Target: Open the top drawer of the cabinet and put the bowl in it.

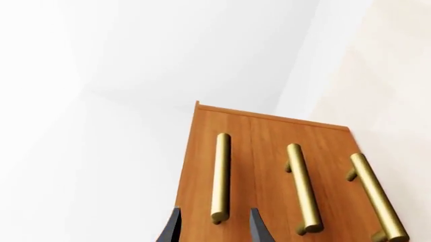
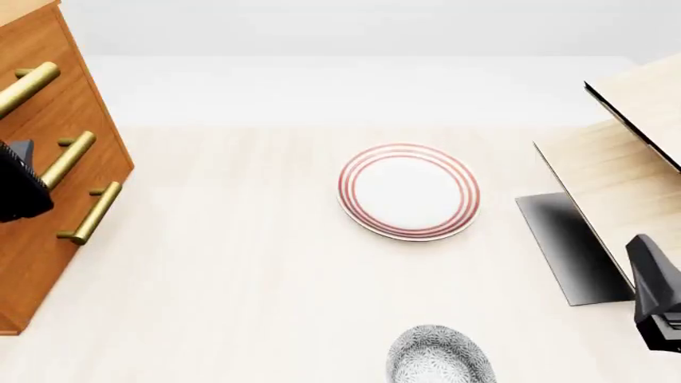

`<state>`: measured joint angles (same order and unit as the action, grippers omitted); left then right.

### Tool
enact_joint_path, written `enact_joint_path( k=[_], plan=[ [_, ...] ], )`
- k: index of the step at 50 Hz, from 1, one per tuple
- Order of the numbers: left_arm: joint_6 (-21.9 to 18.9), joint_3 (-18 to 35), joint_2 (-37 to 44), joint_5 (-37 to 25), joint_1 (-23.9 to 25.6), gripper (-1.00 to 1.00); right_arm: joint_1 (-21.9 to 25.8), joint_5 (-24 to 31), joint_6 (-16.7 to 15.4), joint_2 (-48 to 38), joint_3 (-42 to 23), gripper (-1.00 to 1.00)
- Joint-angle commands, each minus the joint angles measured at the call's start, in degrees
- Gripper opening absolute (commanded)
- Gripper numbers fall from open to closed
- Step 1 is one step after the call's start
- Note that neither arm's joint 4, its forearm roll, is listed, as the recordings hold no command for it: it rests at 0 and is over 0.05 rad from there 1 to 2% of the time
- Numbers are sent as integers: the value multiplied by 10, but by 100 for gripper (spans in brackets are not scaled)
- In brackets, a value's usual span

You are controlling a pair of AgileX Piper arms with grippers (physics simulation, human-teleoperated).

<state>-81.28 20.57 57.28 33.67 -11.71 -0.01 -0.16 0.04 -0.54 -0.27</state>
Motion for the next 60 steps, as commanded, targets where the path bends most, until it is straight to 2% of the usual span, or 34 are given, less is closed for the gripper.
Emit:
enact_joint_path(
  k=[1, 60],
  plan=[
    [2, 5, 26, 16, -8, 100, 0, 0, 0, 1, 0, 100],
    [3, 48, 116, 51, -44, 100, 0, 0, 0, 1, 0, 100]
  ],
)
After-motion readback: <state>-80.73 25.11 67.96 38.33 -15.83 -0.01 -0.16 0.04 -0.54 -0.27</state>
